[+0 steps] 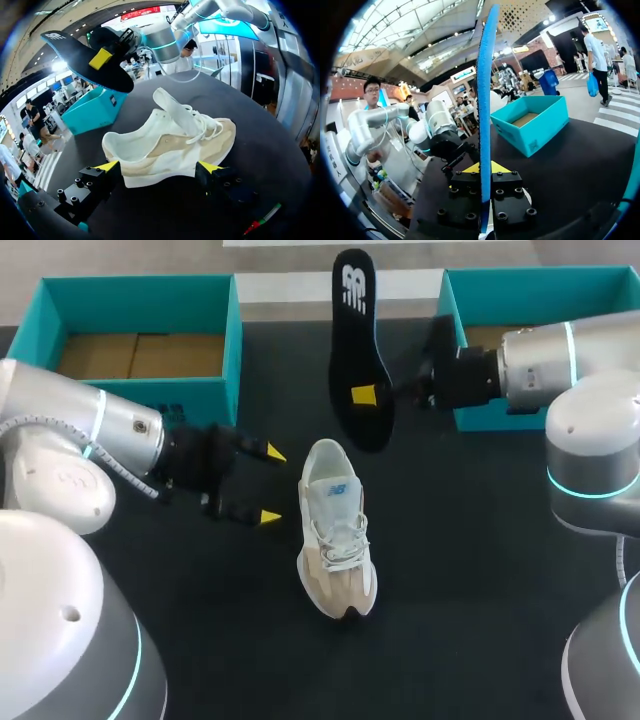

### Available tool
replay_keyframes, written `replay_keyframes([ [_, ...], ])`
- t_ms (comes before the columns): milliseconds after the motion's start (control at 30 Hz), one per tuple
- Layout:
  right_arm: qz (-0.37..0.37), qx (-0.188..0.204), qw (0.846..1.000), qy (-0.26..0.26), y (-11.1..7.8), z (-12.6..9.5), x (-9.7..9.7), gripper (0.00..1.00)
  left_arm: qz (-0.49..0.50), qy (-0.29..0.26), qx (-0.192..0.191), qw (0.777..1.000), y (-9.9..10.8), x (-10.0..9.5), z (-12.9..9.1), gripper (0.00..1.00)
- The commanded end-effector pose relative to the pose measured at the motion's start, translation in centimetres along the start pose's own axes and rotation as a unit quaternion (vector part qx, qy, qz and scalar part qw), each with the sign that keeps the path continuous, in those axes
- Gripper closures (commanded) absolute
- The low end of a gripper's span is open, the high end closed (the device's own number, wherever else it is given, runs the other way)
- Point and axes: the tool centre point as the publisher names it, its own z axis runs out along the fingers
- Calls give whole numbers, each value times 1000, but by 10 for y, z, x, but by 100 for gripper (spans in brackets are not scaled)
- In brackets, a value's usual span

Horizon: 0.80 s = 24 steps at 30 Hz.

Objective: Take the shoe out of the shoebox, open the shoe tongue, remove and reinsert the insole, then place the shoe into the shoebox

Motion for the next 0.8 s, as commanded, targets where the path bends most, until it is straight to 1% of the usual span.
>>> replay_keyframes([
  [33,-10,2,1000,14,-3,28,-17,100,-4,-3,5,1000,7,-4,18,0],
  [267,-29,-14,999,40,-15,51,-21,100,-9,-6,0,1000,11,-9,25,0],
  [467,-35,-12,997,65,-28,68,-24,100,-12,-7,1,1000,10,-12,28,0],
  [600,-36,-14,996,78,-33,71,-23,100,-12,-8,3,1000,6,-14,28,0],
  [700,-32,-15,996,83,-33,69,-19,100,-13,-8,2,1000,4,-15,28,0],
  [733,-28,-13,997,74,-32,66,-17,100,-13,-9,1,1000,4,-15,27,0],
  [800,-28,-13,997,74,-32,66,-17,100,-14,-10,0,1000,4,-16,27,0],
])
